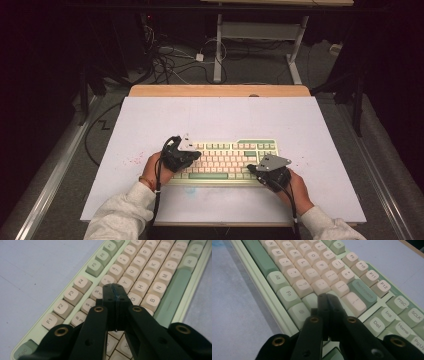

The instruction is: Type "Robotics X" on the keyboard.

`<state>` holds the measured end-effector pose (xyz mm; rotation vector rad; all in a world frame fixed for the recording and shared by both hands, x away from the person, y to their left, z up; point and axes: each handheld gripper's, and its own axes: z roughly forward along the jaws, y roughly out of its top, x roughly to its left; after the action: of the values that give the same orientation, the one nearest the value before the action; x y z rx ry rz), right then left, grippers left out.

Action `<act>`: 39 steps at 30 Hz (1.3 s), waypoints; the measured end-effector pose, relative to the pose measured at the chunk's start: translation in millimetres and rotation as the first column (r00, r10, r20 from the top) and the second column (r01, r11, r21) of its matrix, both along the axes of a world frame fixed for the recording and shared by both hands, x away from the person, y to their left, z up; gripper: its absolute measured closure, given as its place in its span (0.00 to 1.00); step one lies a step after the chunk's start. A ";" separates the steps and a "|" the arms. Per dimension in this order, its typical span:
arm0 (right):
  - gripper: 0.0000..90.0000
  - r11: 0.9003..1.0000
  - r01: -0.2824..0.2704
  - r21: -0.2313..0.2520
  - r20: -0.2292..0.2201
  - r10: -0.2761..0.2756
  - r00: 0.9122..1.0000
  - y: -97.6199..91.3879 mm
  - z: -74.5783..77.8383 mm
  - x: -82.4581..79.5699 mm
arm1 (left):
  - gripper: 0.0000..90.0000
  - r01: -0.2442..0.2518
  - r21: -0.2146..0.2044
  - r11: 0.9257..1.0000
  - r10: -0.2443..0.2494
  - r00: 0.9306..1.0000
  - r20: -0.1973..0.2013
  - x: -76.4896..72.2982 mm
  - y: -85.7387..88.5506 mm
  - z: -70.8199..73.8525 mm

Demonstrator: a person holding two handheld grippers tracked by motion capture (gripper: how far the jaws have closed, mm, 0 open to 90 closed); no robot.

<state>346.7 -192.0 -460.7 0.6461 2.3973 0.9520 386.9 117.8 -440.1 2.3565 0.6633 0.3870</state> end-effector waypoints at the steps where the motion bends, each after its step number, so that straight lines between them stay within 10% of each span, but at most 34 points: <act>1: 1.00 1.000 0.000 0.000 0.000 0.000 1.000 0.0 0.0 0.0 | 0.97 0.000 0.000 1.000 0.000 1.000 0.000 0.0 0.0 0.0; 15: 1.00 1.000 0.002 -0.011 0.002 -0.002 1.000 0.7 0.9 -0.7 | 0.97 -0.008 0.041 0.999 0.008 1.000 -0.004 3.8 -7.2 -9.7; 29: 1.00 0.996 0.014 0.088 0.060 -0.020 0.998 -17.2 29.1 -10.4 | 0.91 0.000 -0.076 0.997 0.012 0.986 0.163 -21.6 15.5 15.4; 39: 1.00 0.995 0.013 0.095 0.061 -0.019 0.998 -20.7 32.9 -10.1 | 0.36 -0.021 -0.087 0.996 0.041 0.972 0.233 -35.7 31.2 10.3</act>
<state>336.6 -212.7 -427.8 0.6597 2.3005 1.0681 351.1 149.1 -429.8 2.1789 0.5925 0.6286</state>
